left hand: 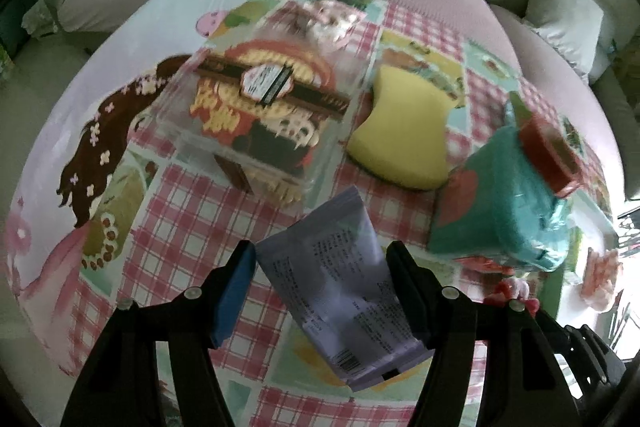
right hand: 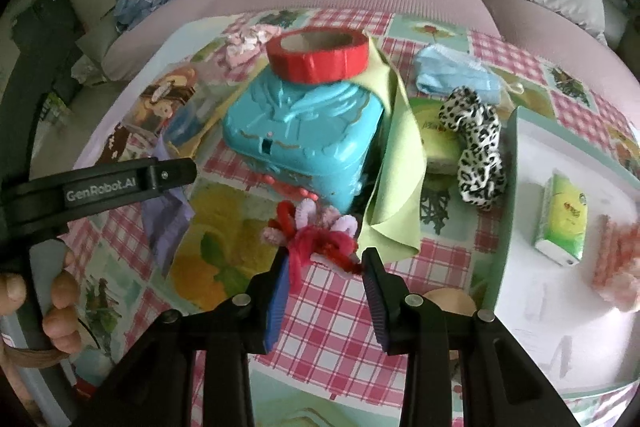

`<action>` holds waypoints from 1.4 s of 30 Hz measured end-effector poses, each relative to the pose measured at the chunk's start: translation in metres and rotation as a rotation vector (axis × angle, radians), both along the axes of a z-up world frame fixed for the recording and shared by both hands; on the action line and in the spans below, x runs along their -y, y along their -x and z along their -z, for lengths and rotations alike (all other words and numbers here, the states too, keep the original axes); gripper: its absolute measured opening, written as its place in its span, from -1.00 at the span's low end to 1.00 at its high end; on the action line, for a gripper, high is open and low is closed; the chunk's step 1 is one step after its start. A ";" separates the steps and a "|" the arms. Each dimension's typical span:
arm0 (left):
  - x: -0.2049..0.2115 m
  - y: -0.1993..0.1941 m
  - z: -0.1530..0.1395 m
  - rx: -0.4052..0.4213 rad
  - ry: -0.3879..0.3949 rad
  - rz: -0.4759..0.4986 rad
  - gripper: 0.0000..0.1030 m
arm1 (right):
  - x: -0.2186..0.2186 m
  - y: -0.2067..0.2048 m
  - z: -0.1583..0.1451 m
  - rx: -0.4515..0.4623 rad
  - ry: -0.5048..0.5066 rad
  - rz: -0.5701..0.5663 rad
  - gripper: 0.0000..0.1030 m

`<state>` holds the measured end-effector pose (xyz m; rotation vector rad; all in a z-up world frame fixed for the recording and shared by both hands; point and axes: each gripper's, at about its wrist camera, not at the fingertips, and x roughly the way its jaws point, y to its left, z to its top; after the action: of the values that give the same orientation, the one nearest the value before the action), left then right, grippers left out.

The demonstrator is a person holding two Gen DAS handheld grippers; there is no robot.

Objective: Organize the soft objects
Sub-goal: 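Grasp the red fluffy toy with the right gripper while the left gripper lifts the lavender packet, then carry the red toy in the right gripper and the packet in the left gripper over the tray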

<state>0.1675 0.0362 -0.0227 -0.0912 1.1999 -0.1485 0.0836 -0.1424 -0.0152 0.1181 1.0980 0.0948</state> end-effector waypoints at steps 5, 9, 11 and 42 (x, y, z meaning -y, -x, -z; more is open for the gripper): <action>0.001 0.009 -0.021 0.059 0.012 0.012 0.34 | 0.001 0.011 -0.019 0.052 -0.003 -0.004 -0.26; 0.002 0.017 -0.042 0.116 0.010 0.021 0.34 | 0.005 0.020 -0.039 0.101 0.000 -0.010 -0.26; 0.007 0.021 -0.051 0.144 0.004 0.026 0.34 | 0.005 0.024 -0.047 0.118 0.006 0.002 -0.26; 0.218 0.077 -0.051 0.186 0.004 0.474 0.34 | 0.248 0.109 -0.051 0.104 0.095 0.732 -0.26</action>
<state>0.0905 -0.1814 0.0285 0.2024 1.0179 -0.5626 -0.0256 -0.3905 0.0353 0.4168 0.8978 -0.5996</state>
